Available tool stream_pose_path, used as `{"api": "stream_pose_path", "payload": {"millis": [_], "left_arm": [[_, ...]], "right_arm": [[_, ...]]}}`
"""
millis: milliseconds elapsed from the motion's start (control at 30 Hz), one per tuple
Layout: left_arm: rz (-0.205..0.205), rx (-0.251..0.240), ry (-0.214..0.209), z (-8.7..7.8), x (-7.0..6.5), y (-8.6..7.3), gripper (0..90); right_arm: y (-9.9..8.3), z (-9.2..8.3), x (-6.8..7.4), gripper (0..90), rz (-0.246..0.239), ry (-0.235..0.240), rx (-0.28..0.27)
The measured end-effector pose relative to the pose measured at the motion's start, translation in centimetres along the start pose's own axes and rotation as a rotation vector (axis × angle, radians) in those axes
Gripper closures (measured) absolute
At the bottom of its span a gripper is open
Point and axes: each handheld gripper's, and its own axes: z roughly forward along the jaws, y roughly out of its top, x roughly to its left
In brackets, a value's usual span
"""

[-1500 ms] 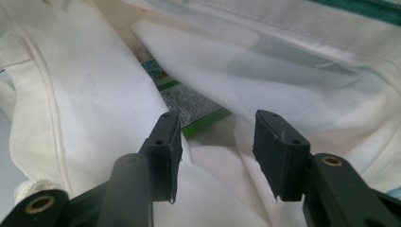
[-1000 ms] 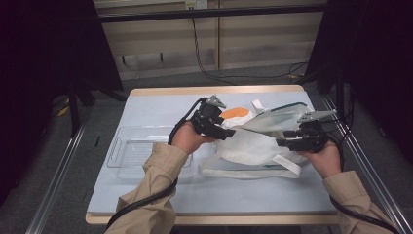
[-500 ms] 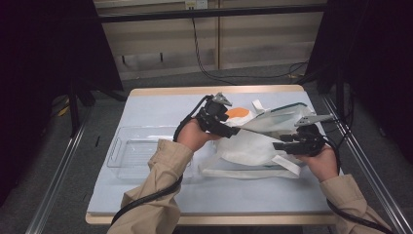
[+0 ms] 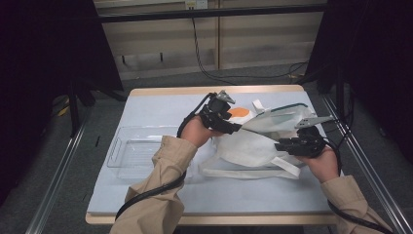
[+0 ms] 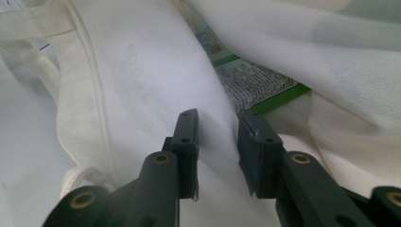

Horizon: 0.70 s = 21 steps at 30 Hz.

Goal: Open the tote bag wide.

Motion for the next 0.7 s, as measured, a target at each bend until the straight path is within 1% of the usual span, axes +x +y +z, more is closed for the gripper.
{"api": "stream_pose_path", "payload": {"millis": [67,100,133,167,200,267,400,467,500,567,600,667,700], "left_arm": [[-0.005,0.002,0.0,0.3,0.0,0.2,46.5],[-0.006,-0.001,0.003,0.4,0.0,0.3,46.8],[-0.007,0.002,0.001,0.4,0.0,0.4,48.1],[-0.007,0.002,0.001,0.4,0.0,0.4,49.4],[-0.011,-0.002,0.004,0.5,0.0,0.4,50.3],[-0.002,0.003,0.01,0.6,0.0,0.7,54.1],[0.007,0.004,0.02,0.6,-0.1,1.0,65.8],[-0.01,-0.003,0.03,0.6,0.1,1.3,70.5],[-0.03,-0.012,0.029,0.7,0.1,1.4,72.5],[-0.025,-0.006,0.028,0.6,0.2,1.5,75.3],[-0.027,0.004,0.032,0.7,0.3,1.6,76.3],[-0.027,0.008,0.042,0.9,0.4,1.7,78.4],[-0.036,0.007,0.049,0.9,0.5,1.7,79.5]], "right_arm": [[-0.1,0.0,0.0,76.4,-0.006,-0.004,0.003],[-0.1,0.0,0.0,79.5,-0.013,0.001,0.004],[-0.2,0.0,0.1,81.3,-0.016,-0.001,0.008],[-0.2,0.0,0.1,81.3,-0.016,-0.001,0.008],[-0.2,-0.1,0.1,83.6,-0.026,-0.003,0.011],[-0.3,-0.1,0.2,86.1,-0.034,-0.001,0.01],[-0.4,-0.1,0.3,88.0,-0.05,0.0,0.014],[-0.6,-0.2,0.4,88.4,-0.054,0.01,0.014],[-0.7,-0.2,0.5,88.5,-0.044,0.011,0.015],[-0.8,-0.2,0.4,88.7,-0.044,0.013,0.012],[-1.0,-0.3,0.5,88.9,-0.034,0.016,0.01],[-1.1,-0.2,0.6,89.3,-0.04,0.016,0.013],[-1.2,-0.2,0.7,89.4,-0.042,0.02,0.013]]}}
